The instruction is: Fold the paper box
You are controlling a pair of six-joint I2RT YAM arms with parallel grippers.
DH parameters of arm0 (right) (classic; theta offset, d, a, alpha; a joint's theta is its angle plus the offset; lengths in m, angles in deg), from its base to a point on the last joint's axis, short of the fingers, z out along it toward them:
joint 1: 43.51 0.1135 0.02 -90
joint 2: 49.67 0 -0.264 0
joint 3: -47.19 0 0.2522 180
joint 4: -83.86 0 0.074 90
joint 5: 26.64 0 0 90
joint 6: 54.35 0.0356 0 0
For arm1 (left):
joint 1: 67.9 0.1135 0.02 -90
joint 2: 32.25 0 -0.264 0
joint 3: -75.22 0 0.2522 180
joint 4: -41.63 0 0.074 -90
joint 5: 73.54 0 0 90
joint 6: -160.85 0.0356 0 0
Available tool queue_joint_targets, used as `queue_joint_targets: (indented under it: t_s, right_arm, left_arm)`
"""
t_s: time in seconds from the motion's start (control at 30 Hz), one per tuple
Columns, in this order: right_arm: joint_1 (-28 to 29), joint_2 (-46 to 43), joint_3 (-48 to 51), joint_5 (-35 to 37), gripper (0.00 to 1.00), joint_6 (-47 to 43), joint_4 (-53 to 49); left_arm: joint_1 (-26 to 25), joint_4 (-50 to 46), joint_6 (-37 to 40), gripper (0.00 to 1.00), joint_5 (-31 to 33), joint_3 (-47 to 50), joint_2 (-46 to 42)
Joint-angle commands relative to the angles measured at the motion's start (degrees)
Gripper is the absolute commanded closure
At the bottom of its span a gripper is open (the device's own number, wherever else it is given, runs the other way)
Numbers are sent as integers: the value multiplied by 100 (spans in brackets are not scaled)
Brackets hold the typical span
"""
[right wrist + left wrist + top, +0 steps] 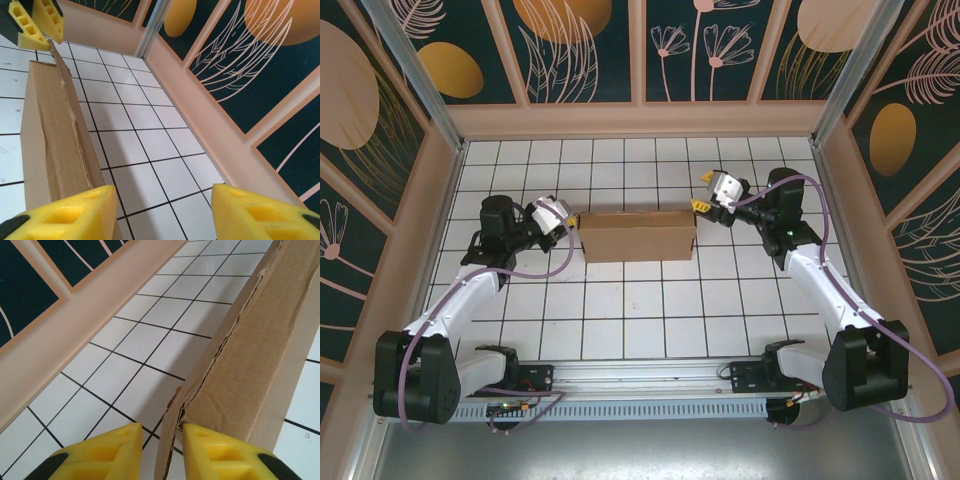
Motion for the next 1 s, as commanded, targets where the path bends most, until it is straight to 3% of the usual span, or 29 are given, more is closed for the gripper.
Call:
queue_joint_targets:
  t_s: [0.0,0.27,0.97]
  right_arm:
    - [-67,-11,70,-121,50,213,131]
    - [-122,-287,321,-194,59,114,-288]
    - [-103,-19,452,89,60,135,-905]
  left_arm:
    - [48,290,-109,76,39,71,16]
    - [48,366,-232,99,-125,-50,163]
    - [39,567,-440,100,-257,38,104]
